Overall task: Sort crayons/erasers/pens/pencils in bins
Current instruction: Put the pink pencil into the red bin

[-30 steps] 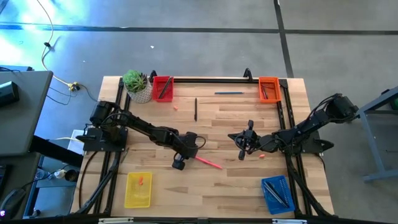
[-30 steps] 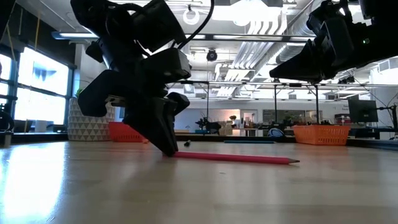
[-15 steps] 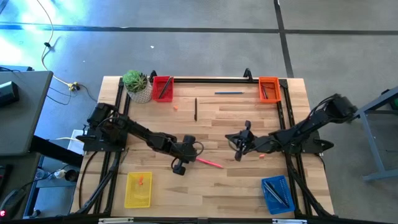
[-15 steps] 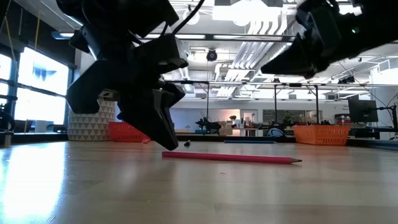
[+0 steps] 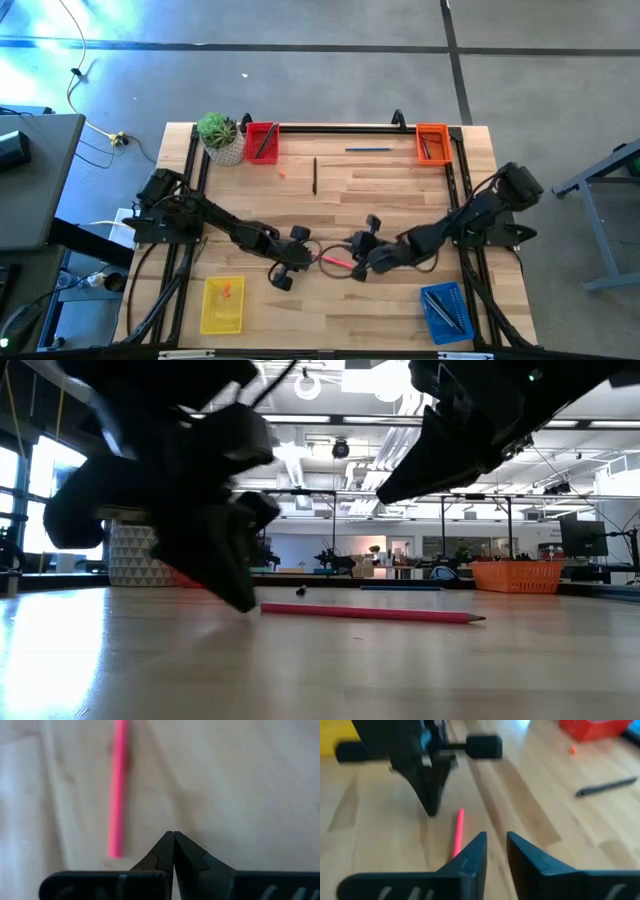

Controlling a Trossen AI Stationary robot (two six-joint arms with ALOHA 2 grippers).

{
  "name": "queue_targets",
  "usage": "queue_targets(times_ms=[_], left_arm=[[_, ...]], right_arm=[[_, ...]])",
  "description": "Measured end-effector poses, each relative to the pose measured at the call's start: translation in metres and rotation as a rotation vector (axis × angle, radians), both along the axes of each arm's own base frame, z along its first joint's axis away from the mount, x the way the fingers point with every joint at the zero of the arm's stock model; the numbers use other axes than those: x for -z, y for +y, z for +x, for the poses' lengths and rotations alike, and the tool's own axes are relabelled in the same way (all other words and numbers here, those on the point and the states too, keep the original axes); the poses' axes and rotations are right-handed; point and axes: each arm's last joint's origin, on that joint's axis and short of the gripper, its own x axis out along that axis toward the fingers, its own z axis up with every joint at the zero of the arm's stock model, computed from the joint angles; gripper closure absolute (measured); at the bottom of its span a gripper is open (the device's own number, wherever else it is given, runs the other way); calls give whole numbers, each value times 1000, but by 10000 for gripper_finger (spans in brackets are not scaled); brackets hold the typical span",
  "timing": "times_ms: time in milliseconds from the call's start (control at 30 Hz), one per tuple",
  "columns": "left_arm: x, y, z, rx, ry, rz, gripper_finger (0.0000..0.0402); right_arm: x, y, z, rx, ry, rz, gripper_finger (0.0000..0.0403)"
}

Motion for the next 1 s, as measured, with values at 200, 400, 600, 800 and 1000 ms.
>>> queue_targets(times_ms=[200, 400, 600, 800, 1000], left_arm=[[13, -10, -22, 52, -123, -114, 401], [15, -13, -32, 95, -298, -214, 401], [15, -9, -45, 96, -453, -262, 401], [13, -3, -61, 80, -588, -295, 401], [13, -3, -64, 80, -609, -301, 401]], right_arm=[[7, 12, 6, 79, 166, 34, 272], [16, 18, 14, 23, 246, 149, 256], [23, 20, 15, 37, 286, 180, 258], [24, 20, 15, 46, 290, 166, 258], [25, 19, 14, 57, 301, 147, 258]])
